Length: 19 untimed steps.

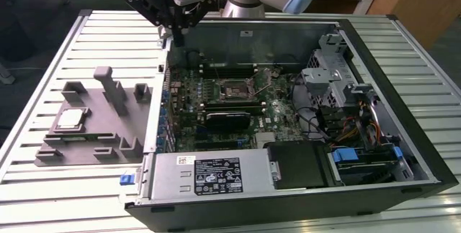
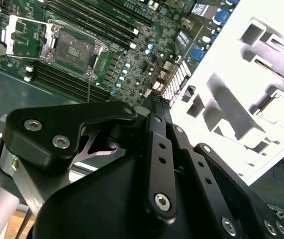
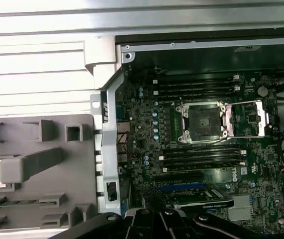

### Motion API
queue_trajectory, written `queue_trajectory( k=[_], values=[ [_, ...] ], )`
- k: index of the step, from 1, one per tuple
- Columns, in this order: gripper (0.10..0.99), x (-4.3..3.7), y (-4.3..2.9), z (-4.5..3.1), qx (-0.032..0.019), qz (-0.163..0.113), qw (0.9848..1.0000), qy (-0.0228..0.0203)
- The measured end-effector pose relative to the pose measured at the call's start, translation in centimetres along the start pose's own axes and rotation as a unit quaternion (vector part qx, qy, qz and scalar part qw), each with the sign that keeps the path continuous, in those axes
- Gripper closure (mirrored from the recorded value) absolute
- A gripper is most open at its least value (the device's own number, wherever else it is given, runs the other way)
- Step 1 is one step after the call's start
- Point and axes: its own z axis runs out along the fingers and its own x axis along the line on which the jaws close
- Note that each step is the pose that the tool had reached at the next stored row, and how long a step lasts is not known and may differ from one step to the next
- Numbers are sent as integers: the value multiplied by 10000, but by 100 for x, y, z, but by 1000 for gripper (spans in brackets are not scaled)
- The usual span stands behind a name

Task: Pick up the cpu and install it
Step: 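Reach for the cpu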

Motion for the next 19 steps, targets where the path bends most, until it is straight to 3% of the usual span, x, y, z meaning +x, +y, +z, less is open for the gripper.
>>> queue_trajectory(
  k=[19],
  values=[
    [980, 284, -42, -7, -1, 1, 10000, 0]
  ],
)
